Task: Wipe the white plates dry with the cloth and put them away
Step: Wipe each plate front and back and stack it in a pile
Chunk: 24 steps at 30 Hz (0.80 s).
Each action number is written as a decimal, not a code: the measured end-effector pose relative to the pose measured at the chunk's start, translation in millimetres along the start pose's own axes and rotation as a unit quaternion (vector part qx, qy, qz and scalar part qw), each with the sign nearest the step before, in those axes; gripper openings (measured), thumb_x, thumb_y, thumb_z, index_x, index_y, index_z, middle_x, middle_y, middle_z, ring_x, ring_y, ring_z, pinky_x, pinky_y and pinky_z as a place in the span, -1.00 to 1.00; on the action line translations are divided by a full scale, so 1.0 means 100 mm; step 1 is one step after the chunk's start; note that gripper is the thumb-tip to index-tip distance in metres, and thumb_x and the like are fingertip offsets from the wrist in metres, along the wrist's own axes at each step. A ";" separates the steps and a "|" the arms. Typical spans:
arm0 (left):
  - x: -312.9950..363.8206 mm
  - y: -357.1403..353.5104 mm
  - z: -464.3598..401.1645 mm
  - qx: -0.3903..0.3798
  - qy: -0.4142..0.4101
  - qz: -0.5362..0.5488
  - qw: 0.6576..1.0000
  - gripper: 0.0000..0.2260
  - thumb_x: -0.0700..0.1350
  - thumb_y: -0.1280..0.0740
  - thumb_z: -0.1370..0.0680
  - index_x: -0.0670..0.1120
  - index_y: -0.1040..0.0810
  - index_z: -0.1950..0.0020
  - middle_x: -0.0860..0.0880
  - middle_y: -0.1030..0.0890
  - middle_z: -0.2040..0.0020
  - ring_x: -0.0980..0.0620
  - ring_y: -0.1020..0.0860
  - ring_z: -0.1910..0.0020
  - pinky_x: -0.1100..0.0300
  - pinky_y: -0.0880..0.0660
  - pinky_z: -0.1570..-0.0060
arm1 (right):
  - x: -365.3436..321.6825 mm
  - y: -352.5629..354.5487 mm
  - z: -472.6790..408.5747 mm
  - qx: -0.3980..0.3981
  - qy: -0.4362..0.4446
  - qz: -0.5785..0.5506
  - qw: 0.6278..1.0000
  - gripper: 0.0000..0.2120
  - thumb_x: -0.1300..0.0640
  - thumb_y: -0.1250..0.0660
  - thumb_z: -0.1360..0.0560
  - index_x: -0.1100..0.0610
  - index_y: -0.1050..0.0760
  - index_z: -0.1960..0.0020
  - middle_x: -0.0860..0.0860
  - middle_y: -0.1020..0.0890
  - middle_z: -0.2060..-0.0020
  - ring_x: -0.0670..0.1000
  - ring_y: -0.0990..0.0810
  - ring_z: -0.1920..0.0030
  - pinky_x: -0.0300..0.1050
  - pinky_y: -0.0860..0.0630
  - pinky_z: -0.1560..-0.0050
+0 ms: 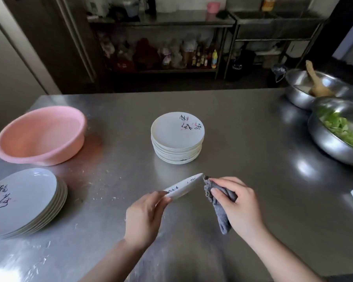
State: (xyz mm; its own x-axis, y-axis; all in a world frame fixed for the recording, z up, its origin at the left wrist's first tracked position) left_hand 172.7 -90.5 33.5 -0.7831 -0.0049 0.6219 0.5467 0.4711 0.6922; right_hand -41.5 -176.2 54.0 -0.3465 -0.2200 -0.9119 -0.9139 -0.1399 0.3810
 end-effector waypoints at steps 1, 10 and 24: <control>-0.05 0.04 -0.06 0.015 0.078 0.059 0.995 -0.74 0.08 -0.26 -0.58 -0.04 -0.62 0.15 0.06 -0.59 0.33 0.11 -0.52 0.34 0.27 -0.39 0.32 | -0.08 0.00 -0.03 0.001 0.008 -0.014 1.000 -0.72 0.36 -0.42 -0.43 0.01 -0.67 0.03 -0.18 -0.65 0.08 -0.21 -0.60 0.03 -0.44 -0.42 0.00; -0.19 -0.03 -0.11 0.017 0.419 0.540 0.729 -0.71 -0.05 -0.24 -0.62 -0.25 -0.62 -0.08 -0.18 -0.69 0.04 -0.04 -0.63 0.14 0.04 -0.50 0.08 | -0.41 -0.04 -0.12 0.006 0.059 -0.037 0.998 -0.61 0.40 -0.41 -0.43 -0.08 -0.63 -0.02 -0.23 -0.61 0.03 -0.19 -0.60 -0.02 -0.45 -0.42 -0.02; 0.24 0.07 -0.21 0.012 0.359 0.617 0.700 -0.67 -0.05 -0.30 -0.51 -0.27 -0.58 -0.12 -0.26 -0.67 -0.03 -0.07 -0.65 0.12 0.16 -0.59 0.22 | -1.06 -0.42 -0.10 0.010 0.237 0.121 0.964 -0.72 0.23 -0.48 -0.38 -0.02 -0.65 -0.04 -0.20 -0.59 0.02 -0.10 -0.56 0.02 -0.31 -0.44 -0.07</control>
State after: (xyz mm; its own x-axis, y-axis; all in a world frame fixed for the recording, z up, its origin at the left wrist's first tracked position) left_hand 163.6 -106.1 61.2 0.6372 -0.0191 0.7705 0.6635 0.5221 -0.5358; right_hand 35.7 -156.6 135.7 -0.4189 -0.6614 -0.6221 -0.8237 -0.0116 0.5669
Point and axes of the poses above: each hand's wrist, its own z-axis away from the middle knuckle, its own y-axis out of the back of the hand, x = y × z, the point moved 7 cm from there along -z, towards the middle knuckle
